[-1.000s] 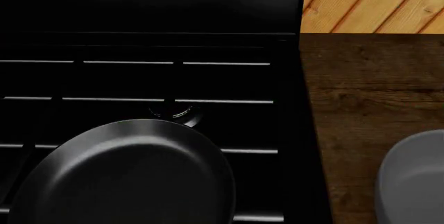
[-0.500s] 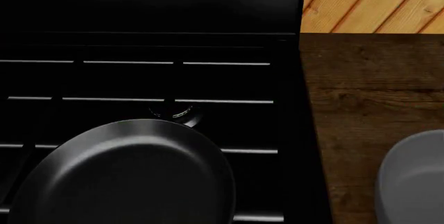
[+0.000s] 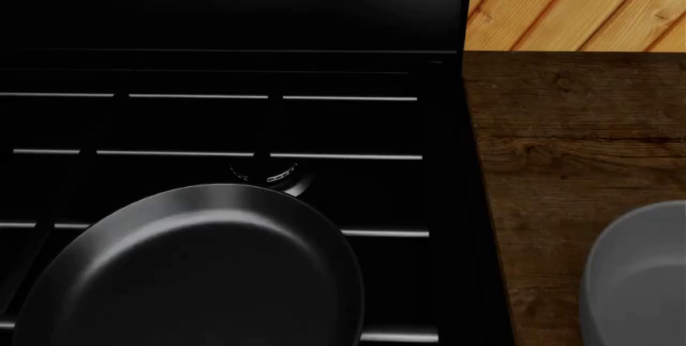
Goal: Pick the beet from the pan and place it in the bowl.
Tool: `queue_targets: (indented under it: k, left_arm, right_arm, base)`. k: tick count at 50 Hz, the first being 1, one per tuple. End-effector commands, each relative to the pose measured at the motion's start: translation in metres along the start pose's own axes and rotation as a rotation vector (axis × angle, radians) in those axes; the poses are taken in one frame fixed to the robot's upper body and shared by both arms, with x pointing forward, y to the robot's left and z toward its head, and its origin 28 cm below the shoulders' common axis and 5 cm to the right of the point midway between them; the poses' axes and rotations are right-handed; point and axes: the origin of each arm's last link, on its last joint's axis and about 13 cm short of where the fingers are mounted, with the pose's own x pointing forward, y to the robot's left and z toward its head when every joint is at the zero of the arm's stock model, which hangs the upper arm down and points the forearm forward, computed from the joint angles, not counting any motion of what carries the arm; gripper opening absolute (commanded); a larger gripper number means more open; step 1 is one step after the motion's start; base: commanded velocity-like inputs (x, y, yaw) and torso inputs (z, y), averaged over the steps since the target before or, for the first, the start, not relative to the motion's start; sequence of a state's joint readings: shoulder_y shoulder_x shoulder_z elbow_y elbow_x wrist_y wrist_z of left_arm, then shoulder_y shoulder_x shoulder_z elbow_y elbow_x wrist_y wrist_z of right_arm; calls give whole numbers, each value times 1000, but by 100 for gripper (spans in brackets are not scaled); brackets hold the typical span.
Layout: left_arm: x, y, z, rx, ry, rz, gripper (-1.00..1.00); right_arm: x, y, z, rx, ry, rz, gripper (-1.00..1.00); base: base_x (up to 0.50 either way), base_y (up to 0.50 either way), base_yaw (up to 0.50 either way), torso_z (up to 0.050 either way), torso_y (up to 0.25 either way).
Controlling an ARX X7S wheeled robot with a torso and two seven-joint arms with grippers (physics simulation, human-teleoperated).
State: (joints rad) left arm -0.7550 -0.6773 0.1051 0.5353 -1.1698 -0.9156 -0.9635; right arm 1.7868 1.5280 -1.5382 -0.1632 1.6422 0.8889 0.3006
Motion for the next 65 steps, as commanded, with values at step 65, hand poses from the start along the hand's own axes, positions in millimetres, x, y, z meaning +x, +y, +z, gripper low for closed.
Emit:
queue_targets:
  k: [65]
  left_arm:
    - [-22, 12, 5, -27, -36, -16, 100]
  right_arm:
    - [-142, 107, 43, -200, -716, 243, 100]
  base:
    - [0, 0, 0, 0, 0]
